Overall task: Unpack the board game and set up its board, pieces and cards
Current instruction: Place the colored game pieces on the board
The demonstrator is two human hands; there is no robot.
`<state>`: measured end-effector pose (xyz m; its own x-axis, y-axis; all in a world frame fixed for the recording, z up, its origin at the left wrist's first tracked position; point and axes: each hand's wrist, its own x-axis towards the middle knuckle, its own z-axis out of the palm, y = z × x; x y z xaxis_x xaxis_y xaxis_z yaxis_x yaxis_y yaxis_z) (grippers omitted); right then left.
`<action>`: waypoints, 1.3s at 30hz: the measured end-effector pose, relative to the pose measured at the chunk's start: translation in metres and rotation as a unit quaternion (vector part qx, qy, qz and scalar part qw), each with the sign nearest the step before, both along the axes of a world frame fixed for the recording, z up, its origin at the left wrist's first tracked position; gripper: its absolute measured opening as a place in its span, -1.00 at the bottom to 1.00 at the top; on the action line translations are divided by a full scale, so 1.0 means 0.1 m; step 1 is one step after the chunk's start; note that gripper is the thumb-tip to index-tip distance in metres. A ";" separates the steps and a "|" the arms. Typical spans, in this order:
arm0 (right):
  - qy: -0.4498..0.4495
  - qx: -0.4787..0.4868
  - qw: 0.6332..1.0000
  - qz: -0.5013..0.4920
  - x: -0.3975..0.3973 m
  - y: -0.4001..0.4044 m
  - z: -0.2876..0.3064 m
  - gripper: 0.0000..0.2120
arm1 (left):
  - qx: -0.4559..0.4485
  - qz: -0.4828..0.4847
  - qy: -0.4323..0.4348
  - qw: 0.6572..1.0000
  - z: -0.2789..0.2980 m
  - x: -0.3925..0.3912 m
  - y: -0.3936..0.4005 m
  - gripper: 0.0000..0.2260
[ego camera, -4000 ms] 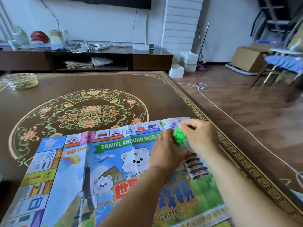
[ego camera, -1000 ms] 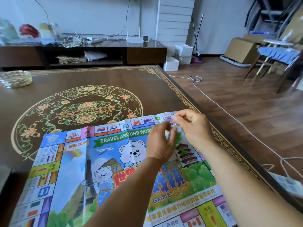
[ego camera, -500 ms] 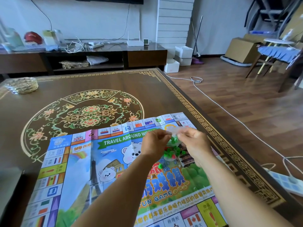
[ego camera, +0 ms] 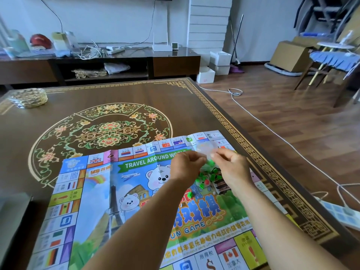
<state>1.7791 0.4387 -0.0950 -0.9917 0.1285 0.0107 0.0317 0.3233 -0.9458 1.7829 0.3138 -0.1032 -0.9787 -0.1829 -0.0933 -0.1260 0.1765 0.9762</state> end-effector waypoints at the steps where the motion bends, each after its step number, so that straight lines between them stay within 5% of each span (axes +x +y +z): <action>1: -0.006 -0.010 1.000 0.001 -0.01 0.01 -0.01 -0.85 | 0.026 0.016 -0.009 0.999 0.01 0.00 -0.01 -0.95; 11: -0.032 0.049 0.998 -0.008 -0.04 0.05 -0.15 -0.84 | 0.038 0.031 -0.019 0.999 0.06 0.01 -0.06 -0.90; 24: -0.094 -0.020 0.995 0.013 0.14 -0.09 0.07 -0.93 | -0.020 0.067 0.018 0.997 0.24 0.07 -0.09 -0.89; 28: -0.118 -0.004 0.990 0.075 0.26 -0.22 0.12 -0.97 | -0.130 0.065 0.022 0.989 0.29 0.18 -0.16 -0.79; 33: -0.096 0.032 0.994 -0.028 0.35 -0.15 0.15 -0.83 | -0.319 0.004 -0.088 0.944 0.28 0.44 -0.45 -0.59; 39: -0.109 0.065 0.989 -0.073 0.47 0.04 0.11 -0.78 | -0.490 -0.010 -0.196 0.850 0.21 0.77 -0.75 -0.62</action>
